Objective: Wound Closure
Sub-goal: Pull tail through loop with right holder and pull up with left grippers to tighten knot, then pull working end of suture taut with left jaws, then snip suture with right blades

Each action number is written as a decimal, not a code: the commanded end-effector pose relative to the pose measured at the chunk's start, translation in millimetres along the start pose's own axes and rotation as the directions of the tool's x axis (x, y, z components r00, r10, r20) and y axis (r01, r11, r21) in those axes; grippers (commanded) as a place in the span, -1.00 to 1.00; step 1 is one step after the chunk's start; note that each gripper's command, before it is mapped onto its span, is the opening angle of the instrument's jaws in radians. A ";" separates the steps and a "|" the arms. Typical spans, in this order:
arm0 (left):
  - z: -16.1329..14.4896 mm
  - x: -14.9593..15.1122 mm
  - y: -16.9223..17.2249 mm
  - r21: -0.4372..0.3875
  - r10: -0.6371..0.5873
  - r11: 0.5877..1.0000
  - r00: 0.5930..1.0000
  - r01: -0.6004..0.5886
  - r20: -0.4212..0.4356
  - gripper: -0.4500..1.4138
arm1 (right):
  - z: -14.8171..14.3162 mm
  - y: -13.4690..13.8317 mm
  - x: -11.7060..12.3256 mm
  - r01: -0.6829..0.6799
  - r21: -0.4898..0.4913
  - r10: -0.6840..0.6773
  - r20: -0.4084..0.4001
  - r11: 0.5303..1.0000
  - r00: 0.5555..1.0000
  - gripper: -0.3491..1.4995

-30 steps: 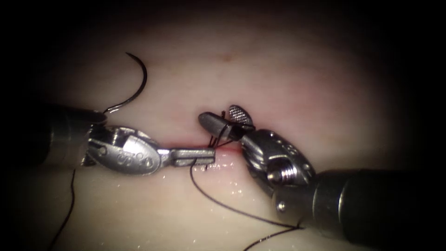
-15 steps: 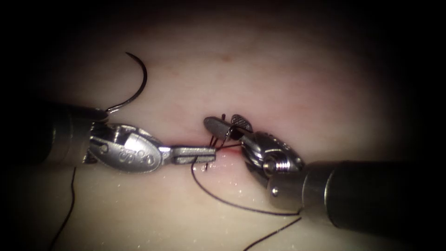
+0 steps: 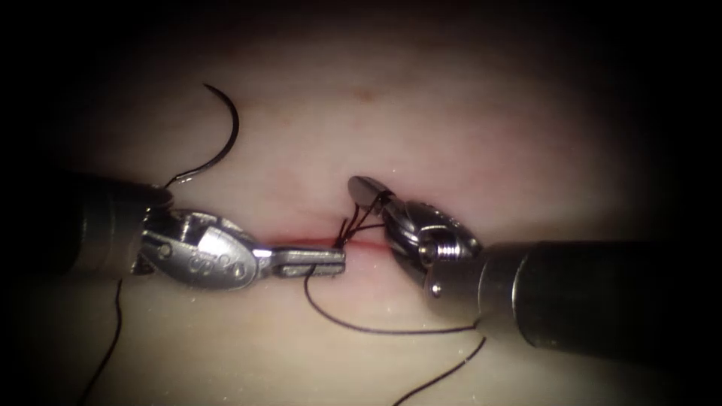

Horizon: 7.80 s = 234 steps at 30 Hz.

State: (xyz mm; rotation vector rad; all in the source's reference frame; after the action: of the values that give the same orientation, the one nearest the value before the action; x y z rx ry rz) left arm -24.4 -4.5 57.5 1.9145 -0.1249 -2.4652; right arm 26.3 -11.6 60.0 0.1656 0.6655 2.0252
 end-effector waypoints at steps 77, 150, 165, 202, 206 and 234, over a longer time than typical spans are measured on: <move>4.8 -11.0 -22.0 0.219 -0.056 0.976 0.983 0.016 0.177 -1.00 | -9.3 -3.0 -7.1 0.381 0.302 -0.346 -0.164 0.874 0.924 -1.00; 1.0 3.2 -20.1 0.242 -0.006 0.970 0.997 -0.012 0.075 -1.00 | -7.4 -2.8 1.4 0.434 0.322 -0.452 -0.021 0.841 0.892 0.67; 1.0 6.5 -20.9 0.245 -0.026 0.969 0.999 0.014 0.045 -1.00 | -2.7 -4.5 -0.1 0.534 0.363 -0.550 -0.065 0.764 0.832 0.60; 1.1 7.5 -20.2 0.247 -0.020 0.969 0.999 0.010 0.037 -1.00 | 1.3 -7.5 -1.2 0.598 0.372 -0.599 -0.129 0.710 0.790 0.47; 1.1 7.5 -20.2 0.246 -0.019 0.969 0.999 0.010 0.036 -1.00 | 1.6 -7.5 -1.5 0.605 0.376 -0.604 -0.137 0.702 0.786 0.28; 2.7 7.8 -20.0 0.248 -0.012 0.969 1.000 0.008 0.017 -1.00 | -7.5 5.2 10.9 0.704 0.172 -0.672 -0.210 0.690 0.710 0.74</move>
State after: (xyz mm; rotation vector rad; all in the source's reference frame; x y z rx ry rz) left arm -28.2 15.1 48.6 1.9863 -0.4481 -2.5801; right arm 13.8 -7.2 53.9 -0.0817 0.9014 1.2181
